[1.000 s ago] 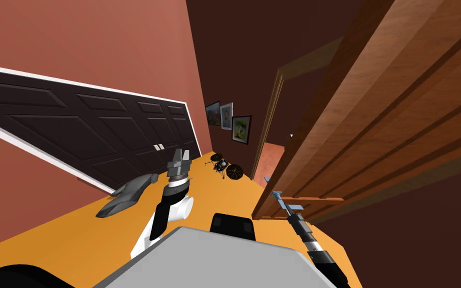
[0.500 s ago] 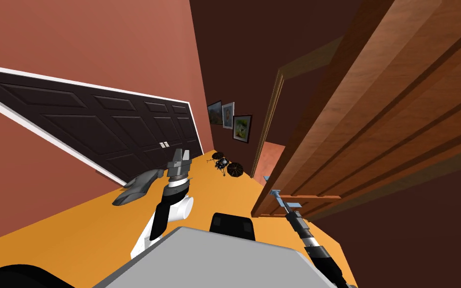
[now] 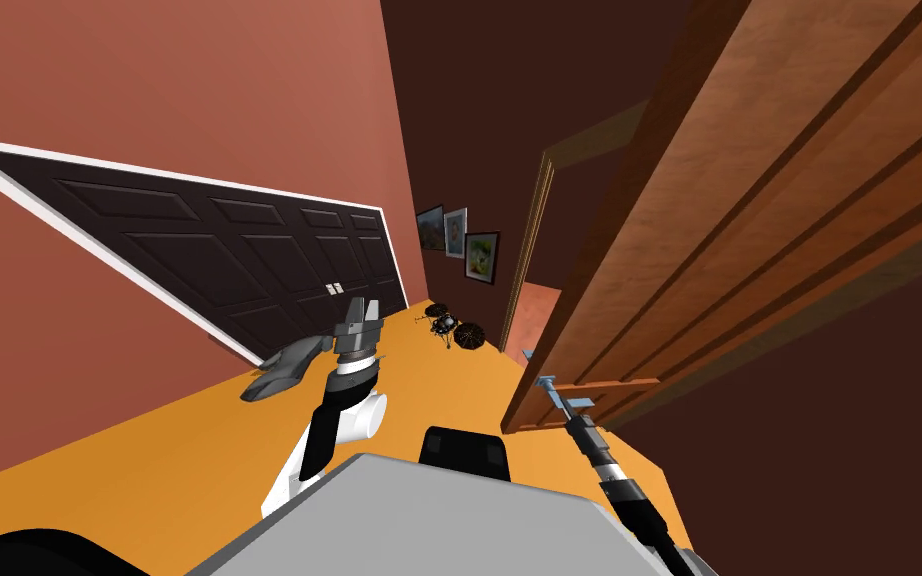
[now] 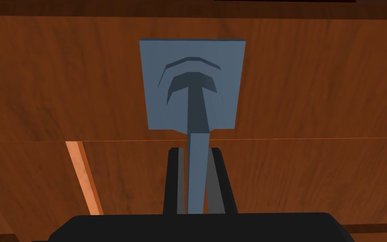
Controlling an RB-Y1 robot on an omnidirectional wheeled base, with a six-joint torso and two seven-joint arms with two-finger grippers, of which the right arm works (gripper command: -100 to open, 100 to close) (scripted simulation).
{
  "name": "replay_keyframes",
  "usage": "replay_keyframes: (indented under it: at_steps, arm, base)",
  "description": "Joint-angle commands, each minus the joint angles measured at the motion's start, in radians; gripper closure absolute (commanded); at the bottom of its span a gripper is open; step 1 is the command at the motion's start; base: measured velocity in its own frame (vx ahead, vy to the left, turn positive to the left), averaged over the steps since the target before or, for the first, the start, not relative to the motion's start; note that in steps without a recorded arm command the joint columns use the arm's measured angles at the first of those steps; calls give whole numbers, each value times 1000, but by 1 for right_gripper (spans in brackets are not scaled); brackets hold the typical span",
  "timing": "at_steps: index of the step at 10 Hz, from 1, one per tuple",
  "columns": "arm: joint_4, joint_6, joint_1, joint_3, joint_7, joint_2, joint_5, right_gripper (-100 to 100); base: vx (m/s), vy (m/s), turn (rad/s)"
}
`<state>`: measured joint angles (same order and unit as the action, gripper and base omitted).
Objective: Pull the door open
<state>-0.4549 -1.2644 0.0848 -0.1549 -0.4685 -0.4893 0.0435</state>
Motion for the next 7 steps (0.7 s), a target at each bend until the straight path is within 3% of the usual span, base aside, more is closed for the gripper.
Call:
replay_keyframes:
  at_steps: [1,2,3,6,7]
  arm:
    - [33,-6,-29,-18,4,13,-3,100]
    - [11,15,-32,-29,10,16,2,100]
    - [11,15,-32,-29,10,16,2,100]
    - [-54,79,-40,-61,30,24,15,100]
    - [-65,90,-42,-66,33,25,17,100]
  base:
    - [-155,-64,60]
    - [-138,-56,49]
    - [-96,-33,0]
    - [-148,-70,41]
    - [-150,-85,35]
